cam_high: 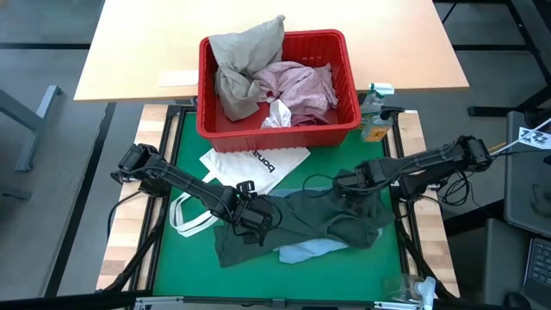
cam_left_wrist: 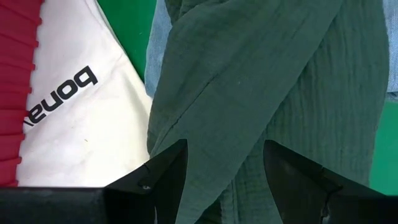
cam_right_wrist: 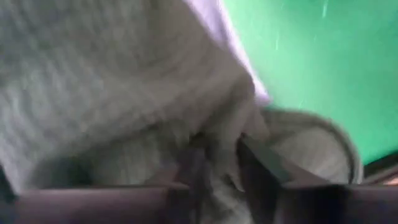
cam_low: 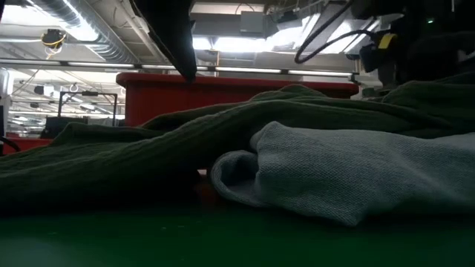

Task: Fold laundry
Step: Fold the green shirt

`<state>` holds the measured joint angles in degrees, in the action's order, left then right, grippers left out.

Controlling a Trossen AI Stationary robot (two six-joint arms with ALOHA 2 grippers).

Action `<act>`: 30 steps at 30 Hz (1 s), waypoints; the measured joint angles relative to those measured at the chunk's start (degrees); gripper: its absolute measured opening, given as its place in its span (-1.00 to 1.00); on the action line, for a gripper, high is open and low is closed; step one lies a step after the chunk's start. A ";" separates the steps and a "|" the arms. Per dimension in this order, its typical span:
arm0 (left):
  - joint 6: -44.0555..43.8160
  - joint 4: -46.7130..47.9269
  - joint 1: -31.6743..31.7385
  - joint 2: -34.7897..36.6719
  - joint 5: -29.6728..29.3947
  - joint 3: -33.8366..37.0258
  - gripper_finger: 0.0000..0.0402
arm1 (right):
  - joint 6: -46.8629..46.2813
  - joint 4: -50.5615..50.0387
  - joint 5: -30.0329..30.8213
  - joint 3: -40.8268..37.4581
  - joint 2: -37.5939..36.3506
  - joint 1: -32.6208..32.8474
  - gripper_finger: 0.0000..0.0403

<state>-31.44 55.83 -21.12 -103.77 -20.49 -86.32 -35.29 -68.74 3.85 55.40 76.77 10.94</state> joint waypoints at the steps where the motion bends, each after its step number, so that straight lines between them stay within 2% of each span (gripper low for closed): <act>1: 0.00 -0.02 -0.01 0.00 0.01 0.00 0.02 | -0.23 -0.85 -0.50 0.00 -0.02 0.00 -0.66; 4: -0.02 -0.02 -0.01 0.00 0.02 0.00 0.02 | -0.46 -3.60 -0.43 0.00 -0.02 -0.04 -0.94; 10: -0.04 -0.02 0.00 0.00 0.02 0.00 0.02 | -3.61 -10.64 -0.98 0.00 -0.07 -0.04 -0.85; 16: -0.09 -0.04 -0.02 0.00 0.02 0.00 0.02 | -4.79 -13.87 -7.25 0.02 -1.22 -0.04 -0.98; 30: 0.07 -0.02 -0.02 0.00 -0.38 0.00 0.02 | -4.78 -13.74 -5.85 0.02 -1.36 -0.04 -0.74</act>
<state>-31.38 55.81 -21.15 -103.77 -20.87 -86.32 -40.06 -82.48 -2.00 55.42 75.42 10.90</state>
